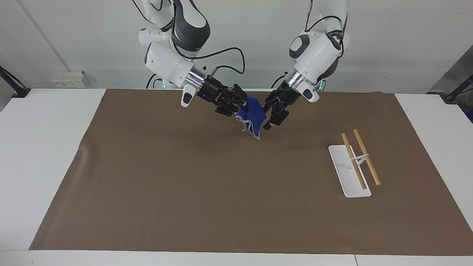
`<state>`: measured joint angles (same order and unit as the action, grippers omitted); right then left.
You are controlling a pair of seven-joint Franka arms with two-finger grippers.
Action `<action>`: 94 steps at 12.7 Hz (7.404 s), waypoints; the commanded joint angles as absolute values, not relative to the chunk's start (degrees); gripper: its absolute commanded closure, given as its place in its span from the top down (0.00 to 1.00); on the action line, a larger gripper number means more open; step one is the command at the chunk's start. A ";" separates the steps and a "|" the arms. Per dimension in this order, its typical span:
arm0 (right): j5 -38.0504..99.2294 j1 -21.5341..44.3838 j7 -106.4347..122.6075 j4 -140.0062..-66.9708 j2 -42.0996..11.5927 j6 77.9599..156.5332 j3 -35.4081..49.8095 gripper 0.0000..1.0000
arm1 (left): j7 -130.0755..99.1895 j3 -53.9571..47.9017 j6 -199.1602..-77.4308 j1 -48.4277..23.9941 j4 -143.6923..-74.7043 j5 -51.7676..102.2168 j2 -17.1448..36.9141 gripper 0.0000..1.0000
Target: Right arm passes towel to left arm to hang
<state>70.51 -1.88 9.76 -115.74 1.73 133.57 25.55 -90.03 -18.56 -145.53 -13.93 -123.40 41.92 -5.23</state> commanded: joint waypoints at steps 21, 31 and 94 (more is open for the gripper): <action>70.93 -2.55 8.09 -115.93 2.99 134.47 26.28 0.00 | -72.27 -18.02 -145.28 -15.56 -123.13 43.07 -7.38 0.44; 70.40 -2.55 8.09 -115.93 2.99 134.47 26.28 0.00 | -53.55 -17.31 -144.84 -13.89 -123.13 43.07 -7.38 0.00; 0.09 0.79 -1.93 -102.39 5.63 106.88 0.26 1.00 | -28.48 -17.14 -140.10 29.88 -134.38 42.10 -9.84 0.00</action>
